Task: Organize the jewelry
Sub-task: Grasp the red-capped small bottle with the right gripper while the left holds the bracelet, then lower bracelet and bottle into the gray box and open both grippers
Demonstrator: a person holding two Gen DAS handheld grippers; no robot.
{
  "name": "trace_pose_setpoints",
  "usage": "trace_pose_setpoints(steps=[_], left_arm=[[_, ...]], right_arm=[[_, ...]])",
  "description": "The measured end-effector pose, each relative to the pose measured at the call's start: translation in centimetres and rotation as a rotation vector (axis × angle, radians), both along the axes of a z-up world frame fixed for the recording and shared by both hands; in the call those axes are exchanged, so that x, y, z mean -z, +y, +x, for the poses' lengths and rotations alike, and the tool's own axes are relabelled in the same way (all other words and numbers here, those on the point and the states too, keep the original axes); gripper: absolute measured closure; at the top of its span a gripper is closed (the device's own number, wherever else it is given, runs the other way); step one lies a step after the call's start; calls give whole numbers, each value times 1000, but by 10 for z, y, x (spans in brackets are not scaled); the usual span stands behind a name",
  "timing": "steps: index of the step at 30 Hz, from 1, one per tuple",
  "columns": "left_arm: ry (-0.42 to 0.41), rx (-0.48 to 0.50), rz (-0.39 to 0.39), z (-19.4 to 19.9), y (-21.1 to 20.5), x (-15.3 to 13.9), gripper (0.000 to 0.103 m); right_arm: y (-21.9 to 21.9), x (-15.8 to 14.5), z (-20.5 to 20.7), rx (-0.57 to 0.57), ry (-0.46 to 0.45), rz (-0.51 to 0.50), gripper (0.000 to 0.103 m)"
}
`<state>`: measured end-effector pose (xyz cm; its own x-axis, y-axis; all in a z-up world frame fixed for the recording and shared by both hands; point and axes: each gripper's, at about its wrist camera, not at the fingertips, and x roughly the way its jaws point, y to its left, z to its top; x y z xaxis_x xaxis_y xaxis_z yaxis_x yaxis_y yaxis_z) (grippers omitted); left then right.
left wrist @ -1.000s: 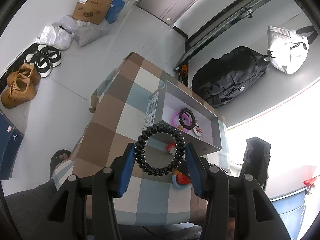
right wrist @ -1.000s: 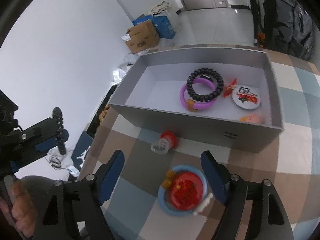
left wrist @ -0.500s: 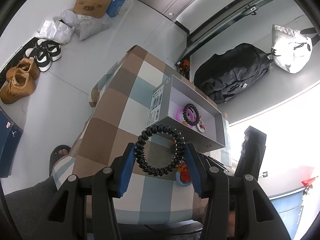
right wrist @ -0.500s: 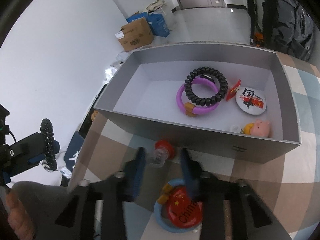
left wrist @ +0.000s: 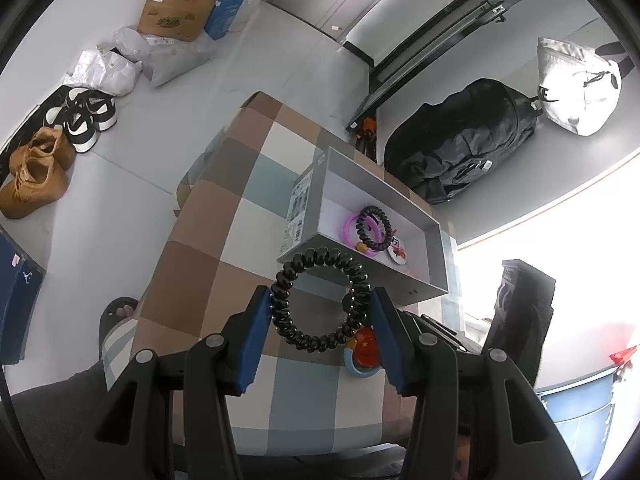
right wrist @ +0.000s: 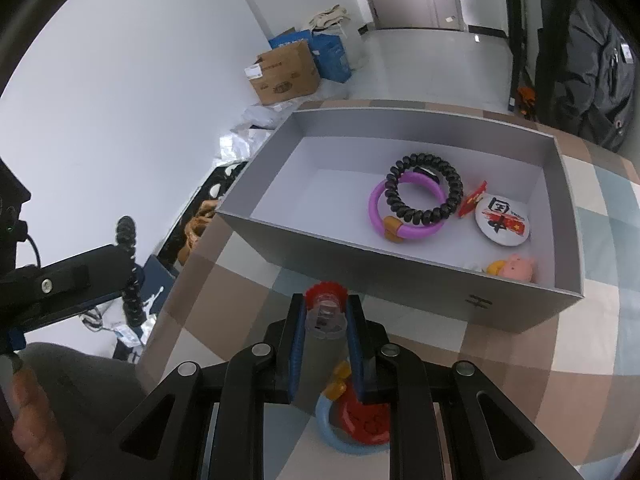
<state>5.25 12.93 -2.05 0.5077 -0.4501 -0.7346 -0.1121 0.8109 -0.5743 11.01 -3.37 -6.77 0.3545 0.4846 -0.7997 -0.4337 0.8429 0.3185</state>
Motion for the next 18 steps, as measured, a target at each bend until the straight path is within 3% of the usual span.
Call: trace_pose_setpoints(steps=[18], left_arm=[[-53,13,71,7,-29,-9,58]], right_arm=[[-33,-42,-15,15,-101,110,84]])
